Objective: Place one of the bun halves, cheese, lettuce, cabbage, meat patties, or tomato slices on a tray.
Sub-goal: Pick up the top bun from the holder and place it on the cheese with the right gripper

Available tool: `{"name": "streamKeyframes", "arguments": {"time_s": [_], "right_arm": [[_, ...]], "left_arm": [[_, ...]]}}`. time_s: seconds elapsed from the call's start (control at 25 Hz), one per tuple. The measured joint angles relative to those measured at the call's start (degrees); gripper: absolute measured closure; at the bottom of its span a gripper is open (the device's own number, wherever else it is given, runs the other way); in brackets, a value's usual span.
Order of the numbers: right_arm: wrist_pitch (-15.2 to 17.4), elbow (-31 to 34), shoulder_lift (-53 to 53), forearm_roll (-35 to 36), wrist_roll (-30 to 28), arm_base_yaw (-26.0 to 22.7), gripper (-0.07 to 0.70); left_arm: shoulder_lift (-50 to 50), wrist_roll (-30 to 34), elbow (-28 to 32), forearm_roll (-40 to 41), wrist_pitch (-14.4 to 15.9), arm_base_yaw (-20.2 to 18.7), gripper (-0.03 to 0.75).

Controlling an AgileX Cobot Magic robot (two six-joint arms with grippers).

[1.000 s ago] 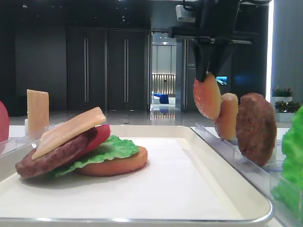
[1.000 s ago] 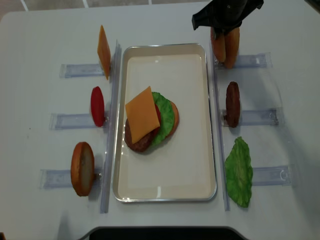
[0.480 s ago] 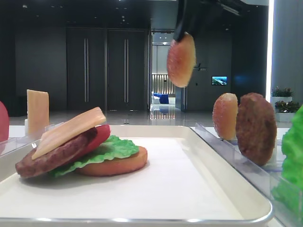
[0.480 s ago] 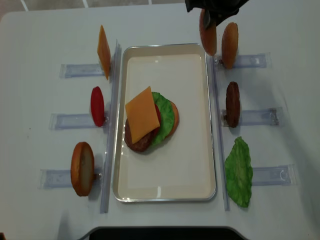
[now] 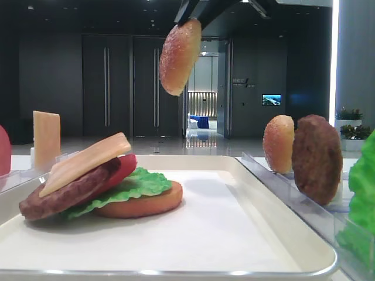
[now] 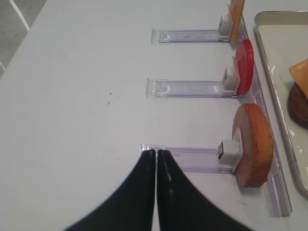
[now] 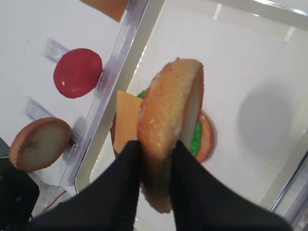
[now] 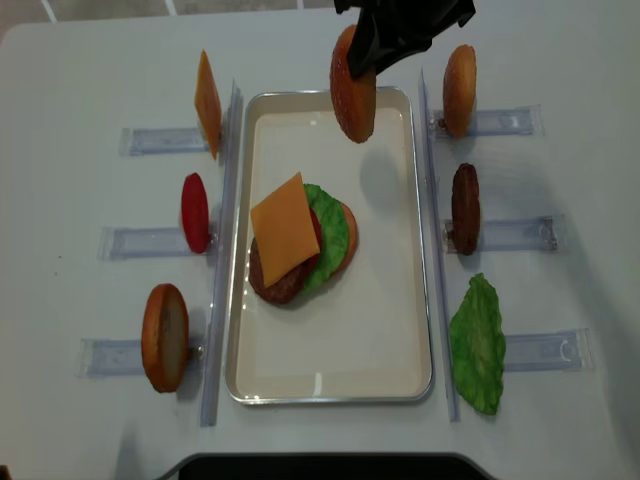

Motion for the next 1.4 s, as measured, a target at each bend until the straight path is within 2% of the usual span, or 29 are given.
{"name": "streamKeyframes", "arguments": {"time_s": [0.44,0.72,0.96,1.4], "right_arm": [[-0.17,0.00,0.00,0.69,0.32,5.21,0.505],[-1.02,0.00,0.00,1.77,0.38,11.91,0.505],[-3.98,0.00,0.83,1.88,0.38,16.25,0.507],[-5.31,0.04,7.51,2.32,-3.22,17.47,0.511]], "left_arm": [[0.00,0.05,0.00,0.00,0.00,0.00,0.716],[0.00,0.05,0.00,0.00,0.00,0.00,0.716],[0.00,0.05,0.00,0.00,0.00,0.00,0.716],[0.00,0.05,0.00,0.00,0.00,0.00,0.716]]}}
